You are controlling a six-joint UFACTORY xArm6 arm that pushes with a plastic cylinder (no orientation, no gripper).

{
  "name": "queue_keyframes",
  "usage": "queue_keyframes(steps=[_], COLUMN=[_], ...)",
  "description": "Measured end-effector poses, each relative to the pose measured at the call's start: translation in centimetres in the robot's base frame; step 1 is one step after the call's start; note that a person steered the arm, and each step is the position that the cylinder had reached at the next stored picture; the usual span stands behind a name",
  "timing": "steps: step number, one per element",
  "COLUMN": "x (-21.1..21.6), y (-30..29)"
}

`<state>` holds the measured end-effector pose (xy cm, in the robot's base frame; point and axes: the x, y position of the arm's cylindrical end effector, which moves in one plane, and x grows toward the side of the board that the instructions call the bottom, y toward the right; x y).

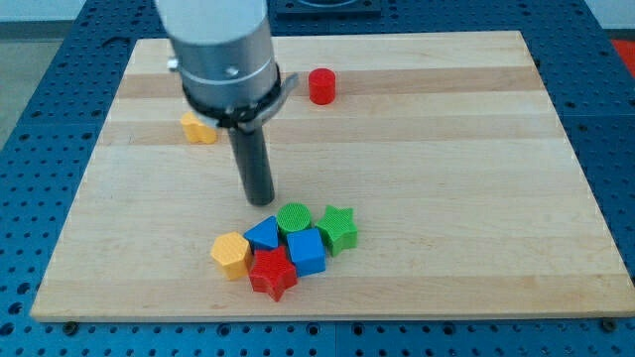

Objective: Point at the yellow heart

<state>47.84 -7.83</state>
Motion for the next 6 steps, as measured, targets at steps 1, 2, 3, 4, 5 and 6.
queue_keyframes(steps=[1, 2, 3, 4, 5, 6], x=[-4.9, -10.4, -15.2, -17.0, -16.3, -12.9], y=[0.6, -0.1, -2.8, -8.7, -12.6, -12.9])
